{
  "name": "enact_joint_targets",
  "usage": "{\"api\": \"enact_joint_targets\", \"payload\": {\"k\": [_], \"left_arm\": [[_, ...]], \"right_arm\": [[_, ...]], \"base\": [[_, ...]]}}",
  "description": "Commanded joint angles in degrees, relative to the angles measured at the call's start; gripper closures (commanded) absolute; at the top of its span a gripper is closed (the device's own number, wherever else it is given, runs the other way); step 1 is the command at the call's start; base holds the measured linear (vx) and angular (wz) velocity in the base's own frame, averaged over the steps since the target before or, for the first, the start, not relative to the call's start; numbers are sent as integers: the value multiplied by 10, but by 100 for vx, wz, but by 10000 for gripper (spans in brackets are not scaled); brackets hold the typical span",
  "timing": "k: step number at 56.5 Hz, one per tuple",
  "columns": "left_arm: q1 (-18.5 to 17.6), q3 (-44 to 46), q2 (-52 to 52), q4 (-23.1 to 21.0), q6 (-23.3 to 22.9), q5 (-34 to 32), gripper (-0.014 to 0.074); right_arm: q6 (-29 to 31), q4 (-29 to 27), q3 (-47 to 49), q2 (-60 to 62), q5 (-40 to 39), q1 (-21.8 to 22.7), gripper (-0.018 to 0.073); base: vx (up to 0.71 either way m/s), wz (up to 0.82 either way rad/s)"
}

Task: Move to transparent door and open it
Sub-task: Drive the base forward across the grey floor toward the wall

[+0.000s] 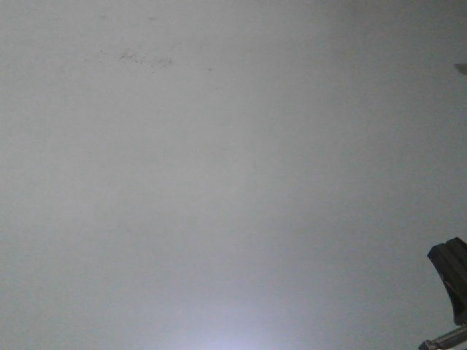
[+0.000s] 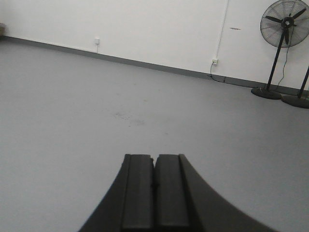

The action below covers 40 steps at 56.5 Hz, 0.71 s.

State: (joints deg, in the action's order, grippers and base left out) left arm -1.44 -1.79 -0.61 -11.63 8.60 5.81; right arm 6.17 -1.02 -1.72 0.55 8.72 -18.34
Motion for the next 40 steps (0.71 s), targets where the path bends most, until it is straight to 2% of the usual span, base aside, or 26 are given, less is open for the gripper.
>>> {"api": "enact_joint_targets", "payload": {"k": [1, 40], "left_arm": [[-3, -8, -9, -3, 0, -47, 603], [-3, -8, -9, -3, 0, -47, 603]], "right_arm": [[2, 4, -2, 6, -46, 2, 563], [2, 4, -2, 6, -46, 2, 563]], "base": [[23, 9], [32, 18]]}}
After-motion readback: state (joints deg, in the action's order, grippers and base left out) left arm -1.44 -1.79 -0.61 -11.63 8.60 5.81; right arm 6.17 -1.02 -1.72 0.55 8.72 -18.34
